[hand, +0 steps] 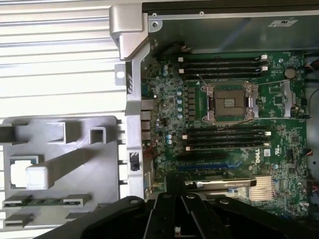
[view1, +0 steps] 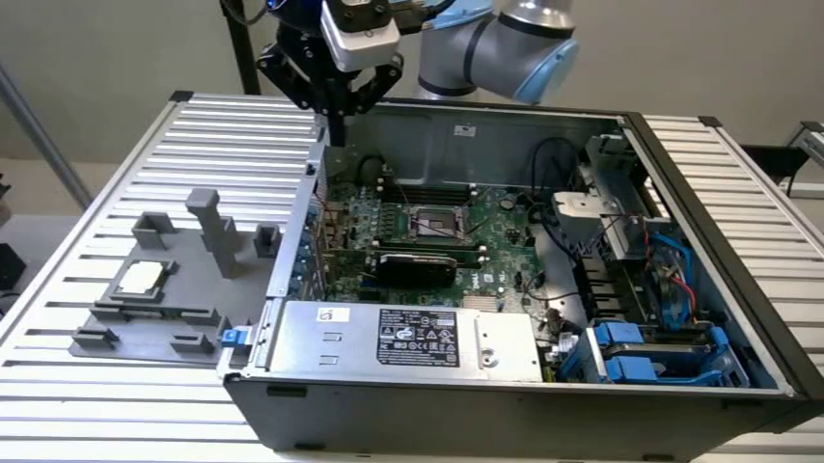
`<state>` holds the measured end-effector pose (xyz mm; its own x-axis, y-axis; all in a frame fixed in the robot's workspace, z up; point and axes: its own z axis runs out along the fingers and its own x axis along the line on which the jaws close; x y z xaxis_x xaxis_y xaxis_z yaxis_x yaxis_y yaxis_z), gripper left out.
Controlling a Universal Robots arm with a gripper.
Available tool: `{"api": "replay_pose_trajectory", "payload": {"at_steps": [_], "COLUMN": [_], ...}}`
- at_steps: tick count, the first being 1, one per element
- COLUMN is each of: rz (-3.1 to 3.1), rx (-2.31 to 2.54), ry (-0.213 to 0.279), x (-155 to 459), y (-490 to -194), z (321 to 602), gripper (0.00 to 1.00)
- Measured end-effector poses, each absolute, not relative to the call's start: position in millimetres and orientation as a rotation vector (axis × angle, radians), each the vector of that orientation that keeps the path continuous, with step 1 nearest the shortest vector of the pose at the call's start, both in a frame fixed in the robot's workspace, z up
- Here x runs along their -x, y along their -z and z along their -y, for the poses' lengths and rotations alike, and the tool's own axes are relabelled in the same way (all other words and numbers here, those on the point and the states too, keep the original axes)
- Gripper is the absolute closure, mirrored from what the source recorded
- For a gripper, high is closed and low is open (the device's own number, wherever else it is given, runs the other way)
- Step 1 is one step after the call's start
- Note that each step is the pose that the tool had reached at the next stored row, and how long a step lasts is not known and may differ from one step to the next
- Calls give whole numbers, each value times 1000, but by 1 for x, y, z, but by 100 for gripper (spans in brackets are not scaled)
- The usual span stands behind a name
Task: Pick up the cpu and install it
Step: 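Reach for the cpu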
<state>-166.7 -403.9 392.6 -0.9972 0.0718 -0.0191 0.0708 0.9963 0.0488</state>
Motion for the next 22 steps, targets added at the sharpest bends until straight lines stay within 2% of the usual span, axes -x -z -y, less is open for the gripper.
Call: {"api": "replay_pose_trajectory", "payload": {"at_steps": [22], "rz": [-3117], "rx": [-111], "ry": [-75], "x": [267], "y": [-393], "z": [411], "gripper": [89]}}
